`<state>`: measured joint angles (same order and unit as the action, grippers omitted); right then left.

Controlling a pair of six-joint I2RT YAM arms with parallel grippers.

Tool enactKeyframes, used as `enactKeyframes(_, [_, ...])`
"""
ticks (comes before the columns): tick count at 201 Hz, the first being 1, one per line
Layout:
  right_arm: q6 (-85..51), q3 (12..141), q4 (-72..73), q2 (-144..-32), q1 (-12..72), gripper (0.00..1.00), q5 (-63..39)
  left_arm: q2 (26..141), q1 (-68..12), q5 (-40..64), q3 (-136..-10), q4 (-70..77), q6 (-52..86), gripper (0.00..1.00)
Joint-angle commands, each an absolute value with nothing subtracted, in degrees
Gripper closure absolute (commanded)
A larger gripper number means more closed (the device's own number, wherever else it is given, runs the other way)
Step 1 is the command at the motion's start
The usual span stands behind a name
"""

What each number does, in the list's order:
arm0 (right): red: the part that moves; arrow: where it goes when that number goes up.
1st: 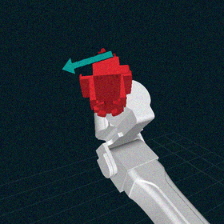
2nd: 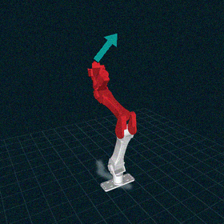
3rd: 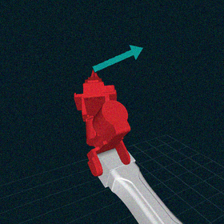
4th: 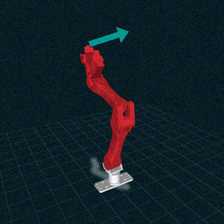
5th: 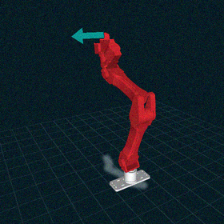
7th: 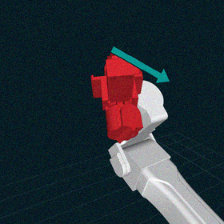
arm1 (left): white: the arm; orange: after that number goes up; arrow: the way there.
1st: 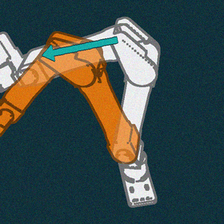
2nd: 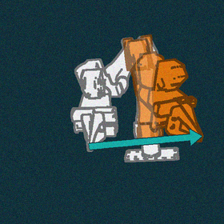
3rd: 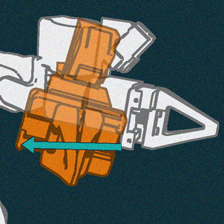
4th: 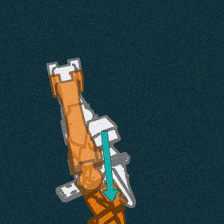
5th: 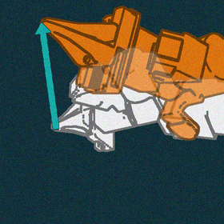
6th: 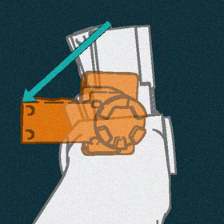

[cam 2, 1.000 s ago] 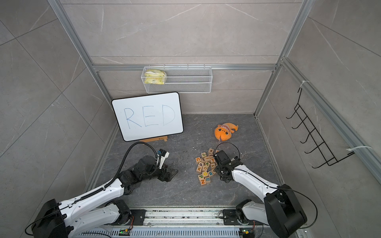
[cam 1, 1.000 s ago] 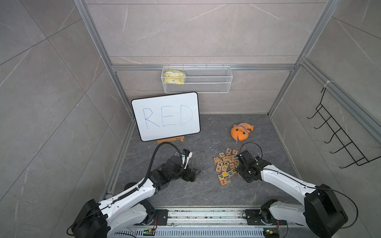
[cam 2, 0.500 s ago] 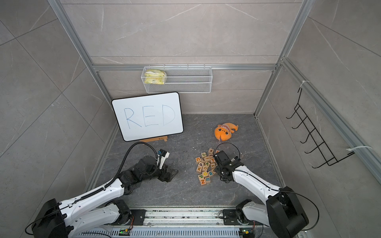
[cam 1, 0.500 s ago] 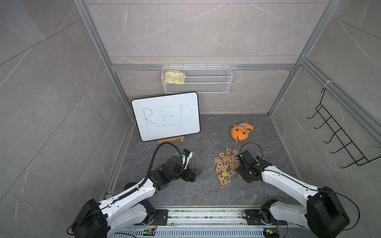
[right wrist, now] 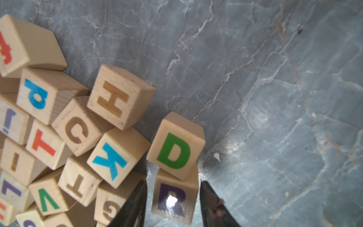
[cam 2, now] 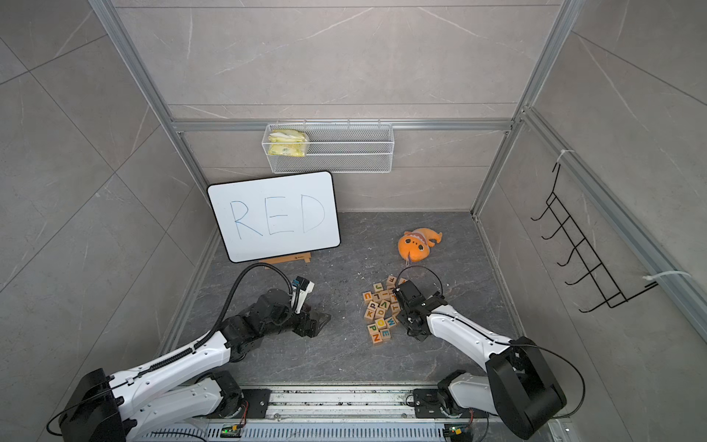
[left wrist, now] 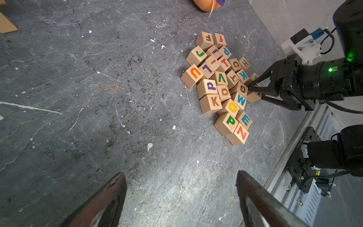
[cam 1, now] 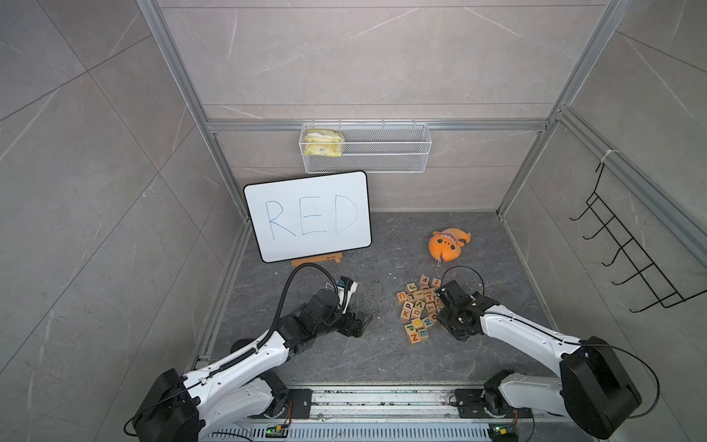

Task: Assemble the uppercase word "red" with letter blocks
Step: Pick up the letter block from the center of the board.

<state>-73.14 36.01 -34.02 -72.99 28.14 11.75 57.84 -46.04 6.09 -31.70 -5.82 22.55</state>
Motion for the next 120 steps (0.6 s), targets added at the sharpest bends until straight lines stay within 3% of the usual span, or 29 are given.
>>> enactKeyframes(1, [-73.7,36.4,-35.1,-73.3,28.7,0.55,13.4,57.1,-46.3,5.5,-33.8,-5.7,21.8,0.09])
enactKeyframes(120, [-71.9,35.9,-35.9,-70.4,29.2,0.69,13.0,56.9,-46.4,4.9,-34.3,-6.7,19.6,0.10])
